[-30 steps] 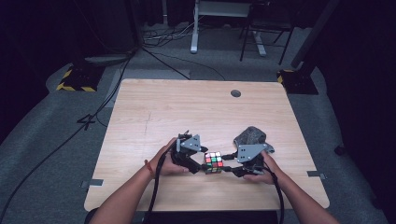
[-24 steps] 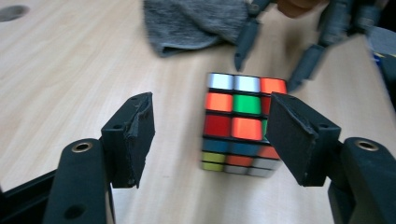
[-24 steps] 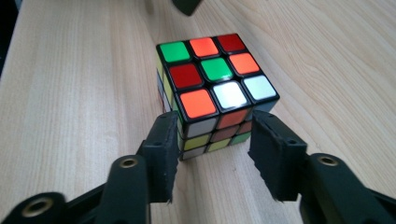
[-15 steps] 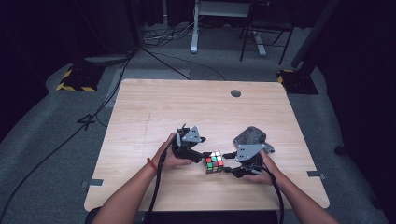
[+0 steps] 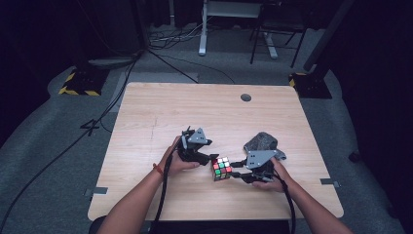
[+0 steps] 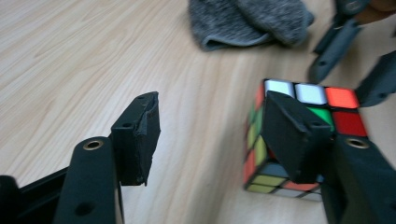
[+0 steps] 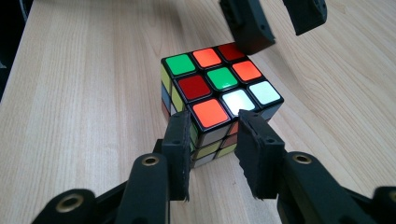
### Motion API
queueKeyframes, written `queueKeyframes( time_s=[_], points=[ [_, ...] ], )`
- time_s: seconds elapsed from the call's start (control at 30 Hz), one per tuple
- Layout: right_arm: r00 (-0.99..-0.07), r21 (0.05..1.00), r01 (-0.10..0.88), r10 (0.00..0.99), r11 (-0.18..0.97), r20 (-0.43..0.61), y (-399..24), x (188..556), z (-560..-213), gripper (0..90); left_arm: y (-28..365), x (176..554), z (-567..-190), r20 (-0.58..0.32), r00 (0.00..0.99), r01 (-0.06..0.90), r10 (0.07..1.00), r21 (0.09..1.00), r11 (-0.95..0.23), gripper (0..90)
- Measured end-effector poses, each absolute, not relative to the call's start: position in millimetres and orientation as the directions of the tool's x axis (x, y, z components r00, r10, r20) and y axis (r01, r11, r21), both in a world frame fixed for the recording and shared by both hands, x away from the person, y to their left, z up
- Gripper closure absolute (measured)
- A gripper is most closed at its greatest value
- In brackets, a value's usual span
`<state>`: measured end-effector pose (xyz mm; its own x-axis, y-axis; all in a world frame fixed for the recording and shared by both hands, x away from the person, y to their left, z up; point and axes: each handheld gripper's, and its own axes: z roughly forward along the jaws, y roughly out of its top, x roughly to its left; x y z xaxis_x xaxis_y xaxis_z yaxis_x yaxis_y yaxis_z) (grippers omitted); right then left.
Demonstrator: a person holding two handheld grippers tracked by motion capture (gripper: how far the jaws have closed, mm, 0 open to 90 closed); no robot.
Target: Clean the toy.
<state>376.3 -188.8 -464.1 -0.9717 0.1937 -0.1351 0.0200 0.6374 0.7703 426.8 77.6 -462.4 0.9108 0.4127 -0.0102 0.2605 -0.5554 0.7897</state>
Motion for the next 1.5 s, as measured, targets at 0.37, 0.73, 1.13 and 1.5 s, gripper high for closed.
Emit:
queueKeyframes(
  time_s=[0.37,0.73,1.13,1.5],
  points=[
    [-0.977,0.737,0.079,0.2,0.671,-0.076,-186,379,-476,59.6,77,419,-460,0.003,0.941,0.215,0.339,0.766,-0.605,39.9],
    [-0.969,0.743,0.157,0.246,0.651,-0.01,-187,370,-483,39.0,79,404,-452,-0.017,0.954,0.201,0.298,0.772,-0.602,33.4],
    [-0.955,0.744,0.157,0.292,0.649,-0.053,-170,365,-491,41.0,82,407,-458,-0.066,0.946,0.245,0.318,0.788,-0.565,43.1],
    [-0.951,0.737,0.2,0.31,0.646,-0.014,-167,363,-494,23.9,81,405,-472,-0.006,0.941,0.239,0.338,0.719,-0.653,44.0]
  ],
)
